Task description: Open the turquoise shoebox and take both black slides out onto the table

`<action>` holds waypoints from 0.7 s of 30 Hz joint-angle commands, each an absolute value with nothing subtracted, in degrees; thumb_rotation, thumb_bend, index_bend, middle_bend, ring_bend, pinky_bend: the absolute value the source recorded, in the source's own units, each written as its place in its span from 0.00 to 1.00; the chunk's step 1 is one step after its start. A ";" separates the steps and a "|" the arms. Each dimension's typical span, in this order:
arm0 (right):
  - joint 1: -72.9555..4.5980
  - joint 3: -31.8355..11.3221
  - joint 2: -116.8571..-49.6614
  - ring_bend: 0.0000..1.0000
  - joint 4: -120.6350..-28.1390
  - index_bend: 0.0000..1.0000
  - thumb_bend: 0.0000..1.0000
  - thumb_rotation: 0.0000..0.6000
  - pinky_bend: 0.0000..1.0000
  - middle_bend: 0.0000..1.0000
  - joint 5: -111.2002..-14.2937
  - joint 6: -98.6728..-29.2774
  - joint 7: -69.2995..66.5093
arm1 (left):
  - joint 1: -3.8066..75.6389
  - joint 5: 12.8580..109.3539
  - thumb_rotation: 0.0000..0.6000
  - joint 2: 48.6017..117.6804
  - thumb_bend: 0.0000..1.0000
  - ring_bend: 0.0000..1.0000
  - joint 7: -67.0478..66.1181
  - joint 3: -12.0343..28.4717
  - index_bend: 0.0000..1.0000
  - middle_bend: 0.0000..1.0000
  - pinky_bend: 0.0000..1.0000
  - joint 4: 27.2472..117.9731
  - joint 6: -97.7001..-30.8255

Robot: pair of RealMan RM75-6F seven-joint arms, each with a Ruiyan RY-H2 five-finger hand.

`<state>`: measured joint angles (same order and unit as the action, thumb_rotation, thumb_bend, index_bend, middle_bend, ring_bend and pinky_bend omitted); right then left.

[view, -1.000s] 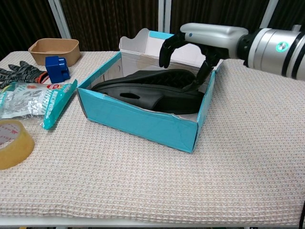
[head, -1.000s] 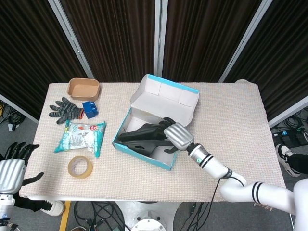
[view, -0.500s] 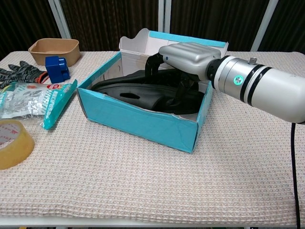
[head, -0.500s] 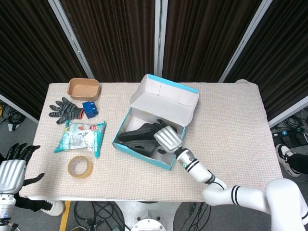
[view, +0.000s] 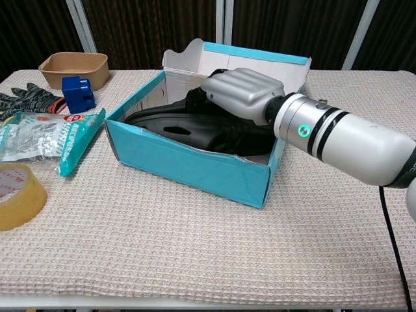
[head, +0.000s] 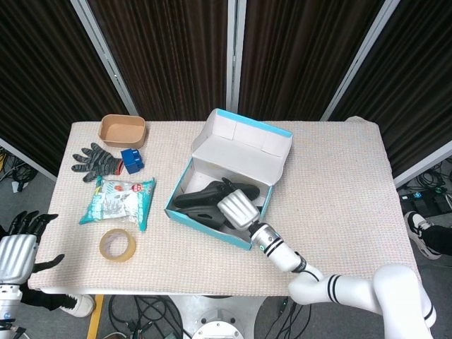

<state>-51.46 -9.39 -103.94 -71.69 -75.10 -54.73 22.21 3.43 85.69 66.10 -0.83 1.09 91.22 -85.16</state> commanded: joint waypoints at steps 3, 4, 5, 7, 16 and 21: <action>-51.29 -8.07 -107.96 0.20 -67.10 0.48 0.29 1.00 0.07 0.46 -78.56 -58.12 23.30 | 3.53 85.80 1.00 66.50 0.00 0.11 -0.12 1.06 0.21 0.21 0.09 90.48 -84.96; -51.39 -8.12 -108.72 0.22 -65.82 0.54 0.36 1.00 0.07 0.49 -79.36 -58.84 23.16 | 3.55 85.92 1.00 66.54 0.00 0.11 0.05 0.99 0.21 0.21 0.09 90.27 -84.91; -51.49 -8.30 -109.19 0.23 -64.95 0.57 0.39 1.00 0.07 0.51 -79.96 -59.46 22.75 | 3.53 86.00 1.00 66.56 0.00 0.11 0.21 0.94 0.21 0.21 0.09 90.12 -84.94; -51.73 -8.99 -109.49 0.27 -63.88 0.67 0.48 1.00 0.07 0.56 -81.06 -60.56 20.90 | 3.31 86.12 1.00 66.66 0.00 0.11 0.71 0.87 0.21 0.21 0.09 89.72 -85.30; -51.65 -13.22 -104.00 0.30 -69.60 0.74 0.53 1.00 0.07 0.59 -81.77 -62.87 15.05 | 3.09 86.26 1.00 67.17 0.00 0.11 2.10 0.97 0.21 0.21 0.09 88.40 -85.74; -49.67 -14.67 -98.16 0.30 -75.68 0.74 0.53 1.00 0.07 0.59 -82.08 -65.31 12.00 | 3.46 86.84 1.00 67.12 0.00 0.11 2.24 1.14 0.21 0.21 0.09 88.13 -85.79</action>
